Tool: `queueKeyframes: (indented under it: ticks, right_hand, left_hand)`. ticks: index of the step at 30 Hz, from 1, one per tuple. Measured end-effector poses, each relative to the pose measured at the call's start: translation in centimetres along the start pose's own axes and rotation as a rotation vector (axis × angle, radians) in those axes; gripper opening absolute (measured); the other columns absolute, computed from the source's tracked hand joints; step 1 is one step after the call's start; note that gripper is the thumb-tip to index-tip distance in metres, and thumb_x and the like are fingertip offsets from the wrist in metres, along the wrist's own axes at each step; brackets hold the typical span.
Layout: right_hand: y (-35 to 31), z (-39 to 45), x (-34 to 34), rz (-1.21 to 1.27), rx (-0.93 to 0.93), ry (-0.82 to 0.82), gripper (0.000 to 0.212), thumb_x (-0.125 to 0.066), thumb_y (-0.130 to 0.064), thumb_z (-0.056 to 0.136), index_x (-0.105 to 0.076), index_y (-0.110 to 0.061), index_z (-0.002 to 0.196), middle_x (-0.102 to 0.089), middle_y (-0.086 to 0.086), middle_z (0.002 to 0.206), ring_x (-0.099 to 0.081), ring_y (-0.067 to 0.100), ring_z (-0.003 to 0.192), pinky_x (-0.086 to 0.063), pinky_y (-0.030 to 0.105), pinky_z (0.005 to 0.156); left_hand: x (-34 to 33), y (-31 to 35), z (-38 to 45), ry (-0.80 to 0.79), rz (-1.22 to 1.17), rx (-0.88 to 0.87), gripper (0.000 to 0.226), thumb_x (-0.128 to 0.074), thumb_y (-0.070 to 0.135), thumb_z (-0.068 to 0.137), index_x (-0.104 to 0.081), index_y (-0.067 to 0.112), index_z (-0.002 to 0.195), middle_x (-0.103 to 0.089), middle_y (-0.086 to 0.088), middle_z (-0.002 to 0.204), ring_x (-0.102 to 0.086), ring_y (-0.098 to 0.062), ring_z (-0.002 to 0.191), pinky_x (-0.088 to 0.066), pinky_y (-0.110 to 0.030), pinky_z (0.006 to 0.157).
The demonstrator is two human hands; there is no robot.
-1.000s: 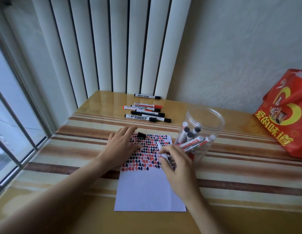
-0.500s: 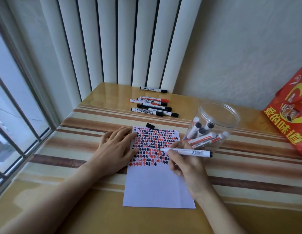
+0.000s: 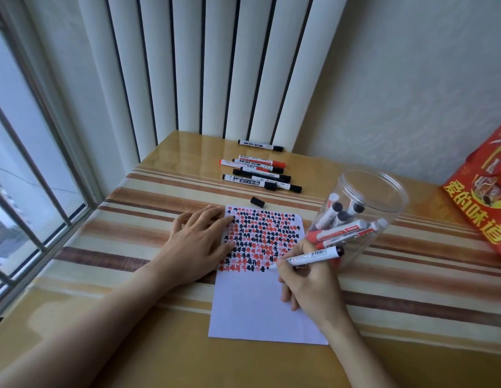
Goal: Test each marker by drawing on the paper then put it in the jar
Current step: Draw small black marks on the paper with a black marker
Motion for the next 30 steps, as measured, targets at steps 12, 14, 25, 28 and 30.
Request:
queueKeyframes:
  ticks: [12, 14, 25, 28, 30]
  right_hand:
    - [-0.24, -0.25, 0.02, -0.015, 0.005, 0.000, 0.014, -0.065, -0.024, 0.085, -0.055, -0.027, 0.077, -0.058, 0.006, 0.055, -0.057, 0.021, 0.041, -0.040, 0.025, 0.038]
    - [-0.27, -0.33, 0.00, -0.030, 0.011, -0.023, 0.017, -0.066, -0.021, 0.090, -0.054, -0.024, 0.079, -0.058, 0.006, 0.055, -0.058, 0.021, 0.043, -0.040, 0.026, 0.038]
    - [-0.44, -0.28, -0.09, -0.012, 0.012, 0.022, 0.012, -0.065, -0.026, 0.083, -0.055, -0.025, 0.077, -0.059, 0.005, 0.057, -0.058, 0.022, 0.042, -0.040, 0.025, 0.037]
    - [-0.37, -0.22, -0.14, -0.028, 0.014, 0.011, 0.014, -0.066, -0.029, 0.084, -0.055, -0.028, 0.076, -0.060, 0.006, 0.058, -0.059, 0.021, 0.043, -0.040, 0.026, 0.038]
    - [-0.28, -0.23, -0.16, -0.028, 0.004, -0.001, 0.015, -0.066, -0.035, 0.080, -0.054, -0.028, 0.076, -0.058, 0.006, 0.054, -0.057, 0.021, 0.040, -0.039, 0.025, 0.037]
  left_hand:
    - [-0.04, -0.05, 0.09, -0.009, 0.011, 0.004, 0.068, -0.017, 0.073, 0.092, -0.027, 0.043, 0.153, -0.020, 0.013, 0.162, -0.011, -0.008, 0.151, -0.002, -0.041, 0.120]
    - [-0.03, -0.04, 0.11, -0.008, 0.003, 0.005, 0.068, -0.018, 0.073, 0.092, -0.028, 0.043, 0.153, -0.021, 0.013, 0.162, -0.012, -0.009, 0.151, -0.003, -0.042, 0.121]
    - [-0.14, -0.11, 0.16, -0.010, 0.007, 0.006, 0.070, -0.016, 0.074, 0.092, -0.027, 0.043, 0.153, -0.020, 0.013, 0.162, -0.012, -0.009, 0.150, -0.002, -0.041, 0.120]
    - [-0.15, -0.09, 0.20, -0.010, 0.008, 0.008, 0.068, -0.018, 0.073, 0.093, -0.027, 0.043, 0.153, -0.020, 0.013, 0.162, -0.012, -0.010, 0.150, -0.002, -0.042, 0.120]
    - [-0.10, -0.08, 0.16, -0.009, 0.002, 0.009, 0.068, -0.019, 0.073, 0.092, -0.027, 0.043, 0.153, -0.020, 0.013, 0.162, -0.013, -0.010, 0.150, -0.002, -0.042, 0.121]
Point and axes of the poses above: each hand's wrist, its own z-axis towards the middle knuckle, its own x-axis out of the back of the hand, y = z × x, the point moved 2 cm from there along z, towards the middle knuckle
